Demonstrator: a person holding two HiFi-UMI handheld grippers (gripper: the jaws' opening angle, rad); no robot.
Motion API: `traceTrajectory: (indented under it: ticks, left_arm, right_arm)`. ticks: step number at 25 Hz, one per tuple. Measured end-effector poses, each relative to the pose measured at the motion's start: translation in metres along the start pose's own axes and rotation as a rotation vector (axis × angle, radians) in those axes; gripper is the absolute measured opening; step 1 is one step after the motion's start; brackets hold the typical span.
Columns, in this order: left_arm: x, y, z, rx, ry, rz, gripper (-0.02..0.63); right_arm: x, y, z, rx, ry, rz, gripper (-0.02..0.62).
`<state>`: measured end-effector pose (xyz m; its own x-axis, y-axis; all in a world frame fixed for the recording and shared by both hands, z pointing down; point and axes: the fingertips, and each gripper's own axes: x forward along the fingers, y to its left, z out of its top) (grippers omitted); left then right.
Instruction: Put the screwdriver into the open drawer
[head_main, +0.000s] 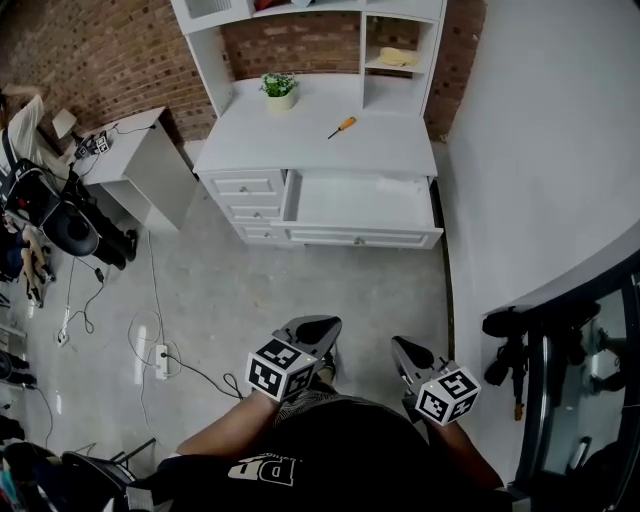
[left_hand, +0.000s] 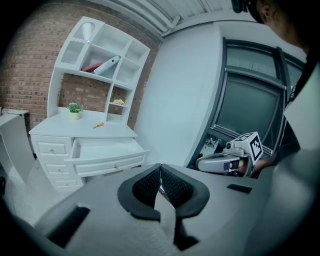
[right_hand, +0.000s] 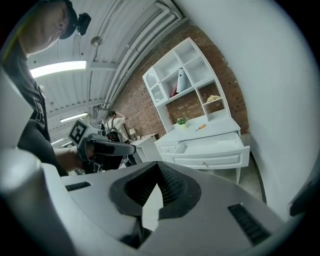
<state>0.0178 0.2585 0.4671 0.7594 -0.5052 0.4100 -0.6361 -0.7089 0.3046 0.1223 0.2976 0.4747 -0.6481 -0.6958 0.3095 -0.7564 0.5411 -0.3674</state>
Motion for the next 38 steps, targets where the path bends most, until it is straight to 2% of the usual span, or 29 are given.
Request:
traceTrajectory:
  ticks: [9, 18, 22, 24, 32, 38]
  left_arm:
    - [0.021, 0.072, 0.032, -0.027, -0.003, 0.027, 0.018]
    - [0.042, 0.135, 0.073, -0.017, -0.023, 0.007, 0.018]
    - [0.053, 0.165, 0.070, 0.040, 0.042, 0.006, 0.018]
    - [0.054, 0.177, 0.071, 0.038, 0.056, -0.002, 0.018]
    - [0.064, 0.227, 0.091, 0.050, 0.030, -0.014, 0.018]
    - [0.069, 0.243, 0.095, 0.025, 0.036, -0.017, 0.018]
  right_arm:
    - [0.064, -0.032, 0.040, -0.011, 0.034, -0.005, 0.005]
    - [0.122, -0.057, 0.071, -0.019, 0.059, -0.037, 0.005]
    - [0.147, -0.074, 0.076, 0.011, 0.073, -0.067, 0.005]
    - [0.158, -0.079, 0.078, 0.027, 0.080, -0.080, 0.005]
    - [0.198, -0.093, 0.095, 0.026, 0.079, -0.113, 0.005]
    - [0.210, -0.100, 0.106, 0.037, 0.089, -0.123, 0.005]
